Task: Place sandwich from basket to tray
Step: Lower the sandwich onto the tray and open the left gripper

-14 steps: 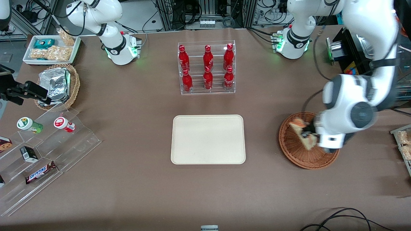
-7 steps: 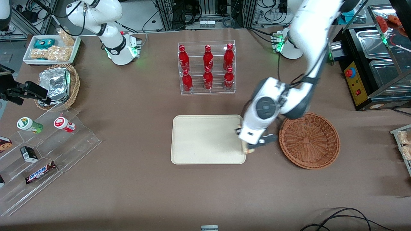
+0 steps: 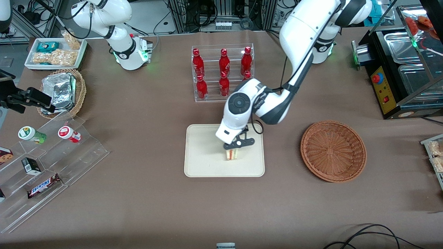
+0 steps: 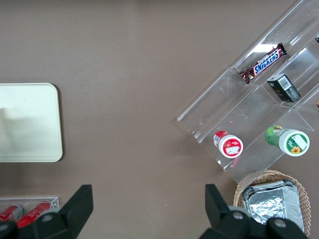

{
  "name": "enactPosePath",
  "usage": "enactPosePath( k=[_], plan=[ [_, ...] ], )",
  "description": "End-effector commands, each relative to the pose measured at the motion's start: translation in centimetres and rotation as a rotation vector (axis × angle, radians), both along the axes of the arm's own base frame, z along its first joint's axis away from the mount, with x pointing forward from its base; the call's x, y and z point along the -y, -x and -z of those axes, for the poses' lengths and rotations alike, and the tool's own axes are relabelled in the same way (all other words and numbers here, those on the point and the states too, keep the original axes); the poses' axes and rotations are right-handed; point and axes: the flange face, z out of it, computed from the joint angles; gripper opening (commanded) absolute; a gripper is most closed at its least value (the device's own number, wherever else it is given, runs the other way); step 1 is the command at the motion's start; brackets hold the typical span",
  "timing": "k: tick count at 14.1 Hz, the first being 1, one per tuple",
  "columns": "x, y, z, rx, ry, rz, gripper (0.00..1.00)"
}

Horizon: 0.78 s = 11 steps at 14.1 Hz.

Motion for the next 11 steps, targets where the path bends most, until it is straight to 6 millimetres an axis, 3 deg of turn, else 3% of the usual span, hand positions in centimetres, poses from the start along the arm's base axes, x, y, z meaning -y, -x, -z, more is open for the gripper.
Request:
enactPosePath(
  k=[1, 4, 6, 7, 8, 11],
  plan=[
    [1.6, -0.2, 0.8, 0.040, 0.018, -0.011, 0.02],
    [1.9, -0.4, 1.8, 0.067, 0.041, -0.005, 0.04],
    [1.9, -0.6, 2.4, 0.094, 0.040, 0.008, 0.14],
    [1.9, -0.6, 2.6, 0.099, 0.034, 0.021, 0.46],
    [1.8, -0.7, 2.5, 0.100, 0.033, 0.020, 0.99],
    [1.6, -1.0, -0.2, 0.124, 0.046, 0.011, 1.00]
  ],
)
